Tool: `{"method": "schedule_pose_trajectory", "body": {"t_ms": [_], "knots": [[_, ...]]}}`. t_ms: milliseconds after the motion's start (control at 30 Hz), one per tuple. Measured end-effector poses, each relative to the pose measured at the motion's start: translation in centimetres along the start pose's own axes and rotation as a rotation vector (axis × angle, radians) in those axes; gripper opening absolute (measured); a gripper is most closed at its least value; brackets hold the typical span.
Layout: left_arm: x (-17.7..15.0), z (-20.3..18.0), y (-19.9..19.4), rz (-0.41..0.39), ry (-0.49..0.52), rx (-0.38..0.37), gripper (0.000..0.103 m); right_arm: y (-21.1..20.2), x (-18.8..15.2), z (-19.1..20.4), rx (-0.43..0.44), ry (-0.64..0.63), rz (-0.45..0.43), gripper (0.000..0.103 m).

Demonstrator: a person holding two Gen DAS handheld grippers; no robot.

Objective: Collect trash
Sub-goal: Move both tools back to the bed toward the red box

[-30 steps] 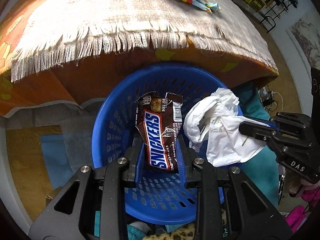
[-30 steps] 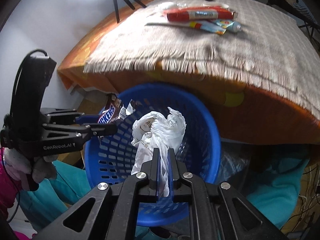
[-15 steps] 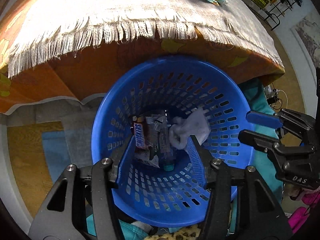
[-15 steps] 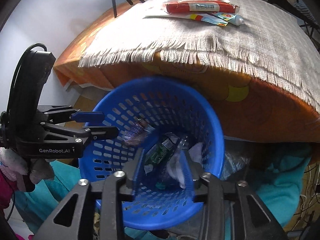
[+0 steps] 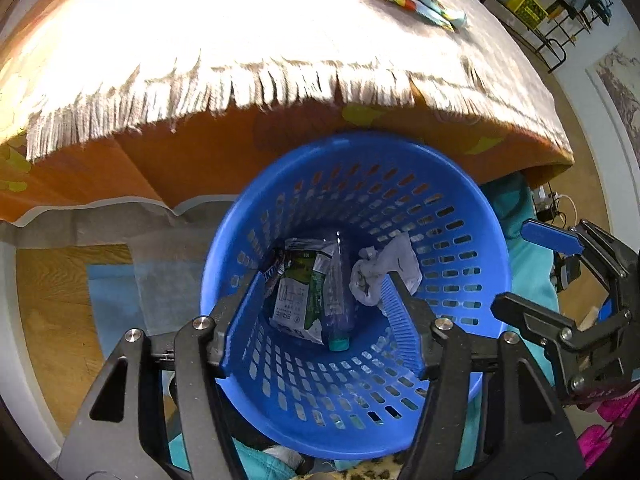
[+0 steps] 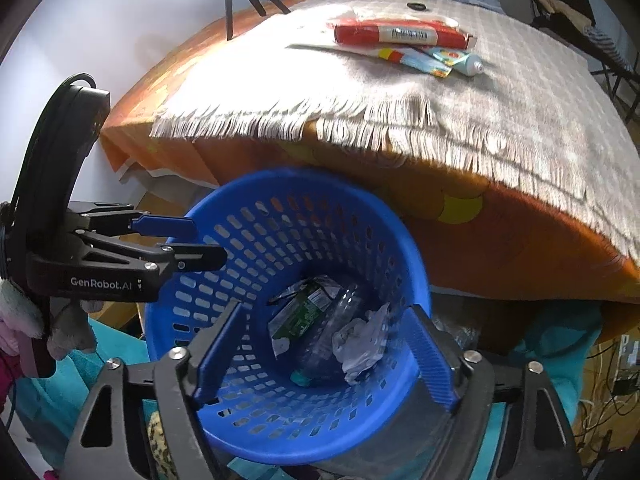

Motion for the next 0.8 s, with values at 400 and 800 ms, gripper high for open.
{"method": "schedule_pose_trajectory", "body": {"t_ms": [400,800], "knots": [[2.9,1.2,-3.1,-0.085,-0.052,-0.022,0.063,-1.9,1.8,-0.8,-0.032,0.015,-0.054,0.09],[8.2,1.0,-7.4,-0.192,-0.046,-0.018,0.063,-5.6,5.8,-3.9,-0.011,0.091,-0.157,0.091]]}}
Point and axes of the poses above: each gripper's, at about its wrist camera, not at the fingertips, and y roughly the way its jaws point, z to its left, x to its top, the point moved 2 cm from there along y, roughly the way its jaws point, and after that the axes turned 9 degrees about z, right-handed, at the moved point
